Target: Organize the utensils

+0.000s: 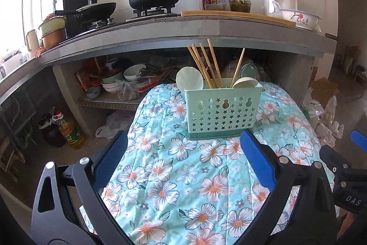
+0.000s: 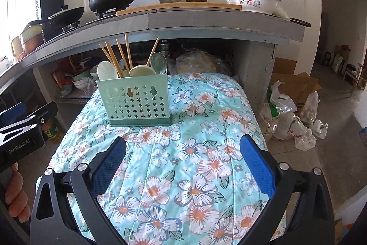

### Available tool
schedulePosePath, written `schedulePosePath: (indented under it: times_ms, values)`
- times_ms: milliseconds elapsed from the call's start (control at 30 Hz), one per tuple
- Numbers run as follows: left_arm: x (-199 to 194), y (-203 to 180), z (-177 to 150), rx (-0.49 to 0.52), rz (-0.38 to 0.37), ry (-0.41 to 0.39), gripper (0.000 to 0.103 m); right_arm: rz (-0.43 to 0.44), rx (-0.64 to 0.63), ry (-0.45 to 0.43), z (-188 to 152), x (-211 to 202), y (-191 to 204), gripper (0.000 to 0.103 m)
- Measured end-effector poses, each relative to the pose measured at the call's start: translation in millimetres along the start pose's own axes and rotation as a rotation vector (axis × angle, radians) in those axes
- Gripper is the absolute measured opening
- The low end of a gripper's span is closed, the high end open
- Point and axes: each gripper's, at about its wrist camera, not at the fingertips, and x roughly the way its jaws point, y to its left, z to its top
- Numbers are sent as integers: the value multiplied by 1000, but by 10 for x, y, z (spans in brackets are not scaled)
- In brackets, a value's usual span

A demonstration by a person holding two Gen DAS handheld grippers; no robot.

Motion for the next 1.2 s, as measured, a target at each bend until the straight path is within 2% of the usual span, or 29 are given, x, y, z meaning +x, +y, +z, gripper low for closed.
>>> schedulePosePath:
  times_ms: [500, 1200]
  values:
    - [16, 62, -4, -17, -14, -1, 95, -5, -15, 12, 56, -8, 86, 97]
    - [77, 261, -36, -55, 13, 24, 95, -4, -26, 0, 108, -57, 154, 97]
